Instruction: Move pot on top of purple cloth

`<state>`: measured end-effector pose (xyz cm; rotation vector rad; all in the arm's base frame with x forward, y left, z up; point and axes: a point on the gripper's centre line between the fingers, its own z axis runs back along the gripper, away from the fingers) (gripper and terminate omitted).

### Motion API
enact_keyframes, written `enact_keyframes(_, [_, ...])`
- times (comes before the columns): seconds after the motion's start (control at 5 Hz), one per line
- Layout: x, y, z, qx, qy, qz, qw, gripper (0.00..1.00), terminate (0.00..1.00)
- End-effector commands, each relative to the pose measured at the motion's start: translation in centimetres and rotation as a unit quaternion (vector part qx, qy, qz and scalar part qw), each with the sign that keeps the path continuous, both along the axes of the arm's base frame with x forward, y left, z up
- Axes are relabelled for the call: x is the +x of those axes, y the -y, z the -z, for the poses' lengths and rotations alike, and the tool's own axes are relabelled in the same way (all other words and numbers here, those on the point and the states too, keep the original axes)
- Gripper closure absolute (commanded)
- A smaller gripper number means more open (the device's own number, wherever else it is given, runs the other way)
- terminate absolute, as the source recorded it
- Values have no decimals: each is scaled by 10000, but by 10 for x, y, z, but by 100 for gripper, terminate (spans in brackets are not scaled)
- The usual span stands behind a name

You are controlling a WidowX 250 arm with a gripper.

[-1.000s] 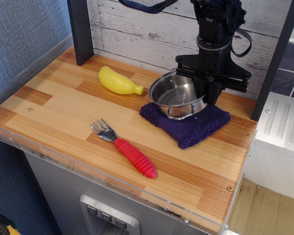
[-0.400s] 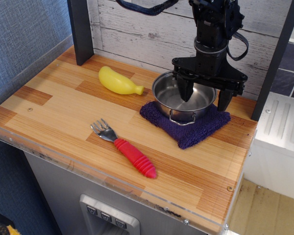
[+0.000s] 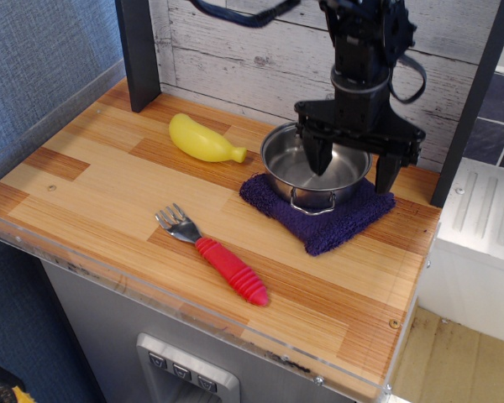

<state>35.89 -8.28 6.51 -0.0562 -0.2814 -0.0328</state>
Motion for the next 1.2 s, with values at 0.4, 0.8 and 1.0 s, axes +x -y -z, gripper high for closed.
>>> enact_keyframes(0.4, [-21, -19, -93, -267, 863, -175, 9958, 0, 0])
enact_keyframes(0.8, [-21, -19, -93, -267, 863, -175, 9958, 0, 0])
enact_keyframes(1.0, [-21, -19, -93, -267, 863, -175, 9958, 0, 100])
